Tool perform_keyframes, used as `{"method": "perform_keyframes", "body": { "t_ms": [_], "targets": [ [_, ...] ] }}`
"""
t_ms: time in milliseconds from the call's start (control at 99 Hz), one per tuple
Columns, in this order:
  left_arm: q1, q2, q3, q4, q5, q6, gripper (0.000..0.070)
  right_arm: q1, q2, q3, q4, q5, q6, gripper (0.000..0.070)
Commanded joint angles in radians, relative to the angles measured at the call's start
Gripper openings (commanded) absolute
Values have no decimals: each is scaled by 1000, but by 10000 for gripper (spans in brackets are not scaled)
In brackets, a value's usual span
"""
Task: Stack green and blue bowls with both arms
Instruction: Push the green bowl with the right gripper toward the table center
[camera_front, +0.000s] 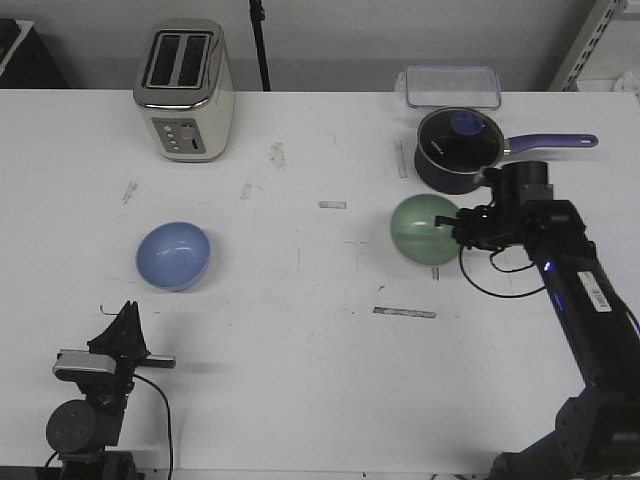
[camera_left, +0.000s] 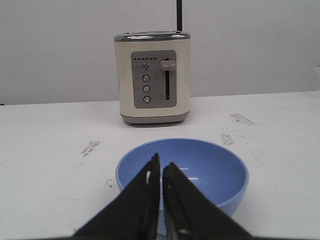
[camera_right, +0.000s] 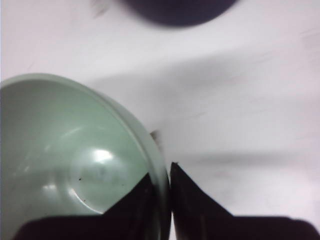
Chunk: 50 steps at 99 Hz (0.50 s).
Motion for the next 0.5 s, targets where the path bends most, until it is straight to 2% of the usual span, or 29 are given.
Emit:
{"method": "perform_keyframes", "body": {
  "t_ms": [0,232,394,495],
  "targets": [
    [2,-2,-22,15,4,2,2,71,18,15,8,-3,29,3],
    [2,-2,-22,15,4,2,2,289,21,1,14,3,129,3],
    [2,-2,-22,15,4,2,2,391,21,-29,64,83,167,3],
    [2,-2,-22,15,4,2,2,430,21,-61,103,96,192,3]
  ]
}}
